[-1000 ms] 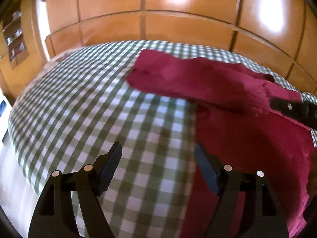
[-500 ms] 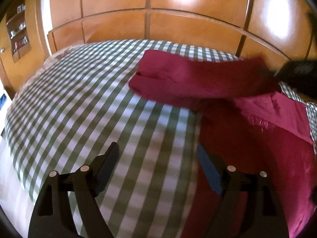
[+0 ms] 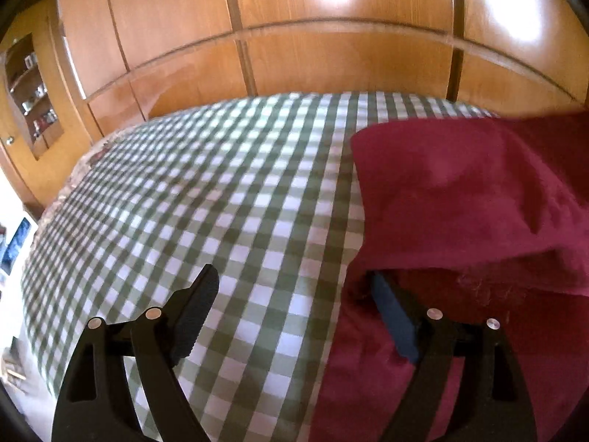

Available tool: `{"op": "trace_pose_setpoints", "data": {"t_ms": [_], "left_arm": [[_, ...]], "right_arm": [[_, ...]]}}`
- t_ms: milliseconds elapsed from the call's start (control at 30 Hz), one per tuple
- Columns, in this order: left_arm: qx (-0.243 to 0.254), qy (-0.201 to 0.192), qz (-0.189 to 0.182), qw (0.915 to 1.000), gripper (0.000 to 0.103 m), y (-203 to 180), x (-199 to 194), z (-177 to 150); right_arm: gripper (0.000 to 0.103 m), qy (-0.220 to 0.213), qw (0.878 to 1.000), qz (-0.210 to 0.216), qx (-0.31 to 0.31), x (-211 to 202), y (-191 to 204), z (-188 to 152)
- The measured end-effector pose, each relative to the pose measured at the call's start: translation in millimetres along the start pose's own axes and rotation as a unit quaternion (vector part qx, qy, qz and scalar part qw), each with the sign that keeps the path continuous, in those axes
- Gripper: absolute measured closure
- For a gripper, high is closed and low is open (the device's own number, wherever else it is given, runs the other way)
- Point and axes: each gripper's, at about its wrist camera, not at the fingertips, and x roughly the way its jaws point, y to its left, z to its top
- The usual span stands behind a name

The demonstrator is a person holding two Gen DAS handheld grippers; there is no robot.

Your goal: Fold small clothes

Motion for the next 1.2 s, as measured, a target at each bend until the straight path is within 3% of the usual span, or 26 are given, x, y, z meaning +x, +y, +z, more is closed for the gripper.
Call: {"op": "trace_pose_setpoints", "data": {"t_ms": [100,200,300,367,433,533,633,767,867,967,1100,1200], "left_arm": [[0.004,0.019,-0.008,0.9998,0.023,-5,6,-12],[0.01,0.033,-0.005,0.9994,0.026,-8,11,-21],[-0.002,0.033,-0.016,0.9993,0.026,-1,5,-21],[-0.005,0.011,-0.034,0.9993,0.026,3,-12,-21],[-0.013,-0.022,-0.07,0.9972,0.026,9,-35,-17],[-0.013,-0.068,-0.113,0.9912,0.026,7,-61,0],[0.002,-0.083,-0.138,0.987,0.026,-12,-65,20],[0.019,-0.08,-0.169,0.9822,0.026,-47,-49,47],[0.028,-0.053,-0.184,0.9812,0.027,-69,-24,62],[0.029,-0.018,-0.183,0.9826,0.033,-78,6,69],[0.047,0.033,-0.146,0.9876,0.036,-86,51,64],[0.063,0.019,-0.138,0.9883,0.035,-85,51,56]], "right_arm": [[0.099,0.061,0.997,-0.045,0.036,37,-40,-38],[0.099,0.101,0.991,-0.061,0.069,60,-62,-70],[0.099,0.105,0.989,-0.055,0.083,66,-66,-86],[0.094,0.101,0.99,-0.054,0.081,61,-65,-89],[0.048,0.095,0.99,-0.053,0.089,48,-70,-89],[0.047,0.062,0.993,-0.035,0.094,19,-71,-83],[0.047,0.051,0.996,-0.016,0.075,14,-51,-70],[0.047,0.06,0.997,0.0,0.04,36,-21,-59],[0.047,0.083,0.996,0.004,0.022,67,-9,-53],[0.045,0.106,0.994,-0.021,0.003,98,-8,-53],[0.044,0.116,0.993,-0.032,-0.01,125,-16,-68],[0.042,0.104,0.993,-0.043,-0.03,125,-11,-71]]}}
